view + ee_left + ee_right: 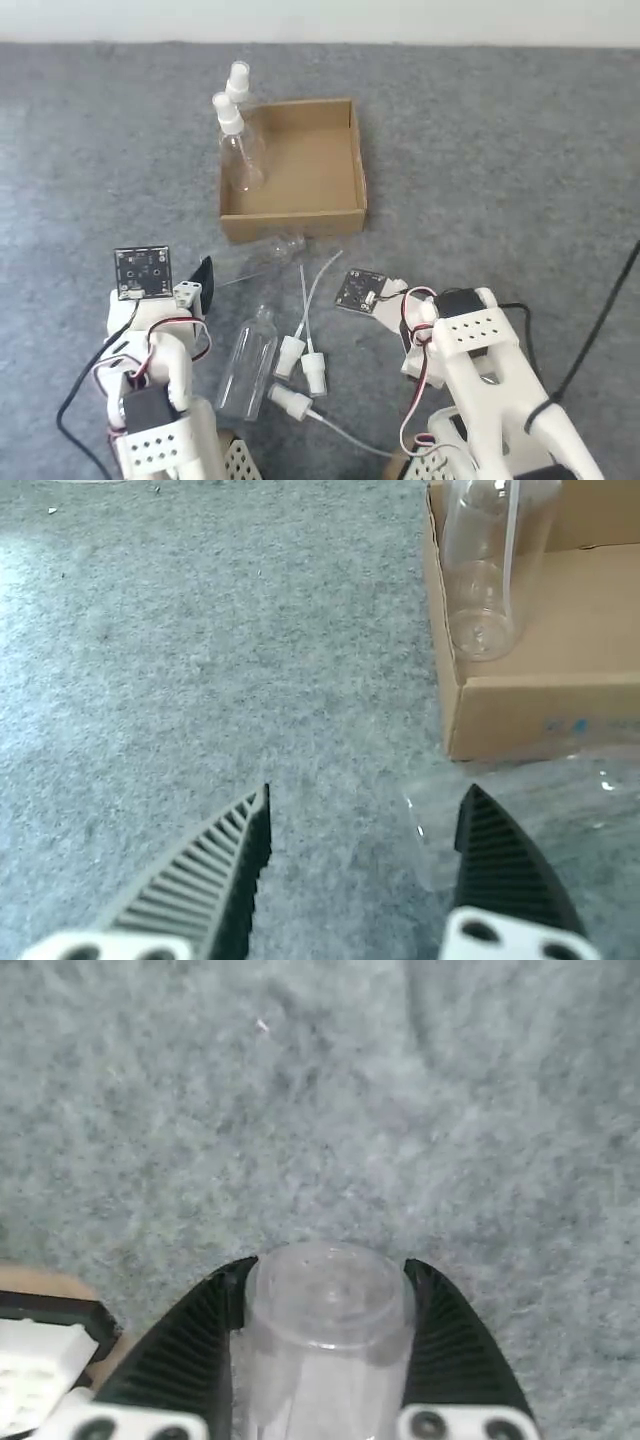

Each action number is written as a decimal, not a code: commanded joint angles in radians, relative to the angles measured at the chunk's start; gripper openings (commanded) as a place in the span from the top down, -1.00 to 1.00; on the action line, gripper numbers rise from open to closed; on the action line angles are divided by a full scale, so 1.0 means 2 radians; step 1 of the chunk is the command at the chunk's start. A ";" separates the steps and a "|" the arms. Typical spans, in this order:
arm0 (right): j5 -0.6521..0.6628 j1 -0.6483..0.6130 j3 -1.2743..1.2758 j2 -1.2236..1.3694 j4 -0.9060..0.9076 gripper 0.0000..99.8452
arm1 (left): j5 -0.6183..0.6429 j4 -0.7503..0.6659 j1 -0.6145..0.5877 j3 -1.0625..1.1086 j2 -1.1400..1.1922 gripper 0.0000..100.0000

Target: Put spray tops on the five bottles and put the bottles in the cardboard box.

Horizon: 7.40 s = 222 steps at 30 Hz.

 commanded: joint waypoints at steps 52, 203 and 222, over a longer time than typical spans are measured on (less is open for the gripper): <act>-0.599 0.028 -0.186 -0.017 -0.193 0.86 | -0.002 0.002 -0.011 -0.006 -0.006 0.43; 0.081 0.023 -0.228 0.201 -0.092 0.40 | -0.001 0.002 -0.009 -0.006 -0.006 0.43; -0.045 0.022 -0.228 0.213 -0.110 0.64 | -0.001 0.002 -0.009 -0.006 -0.006 0.43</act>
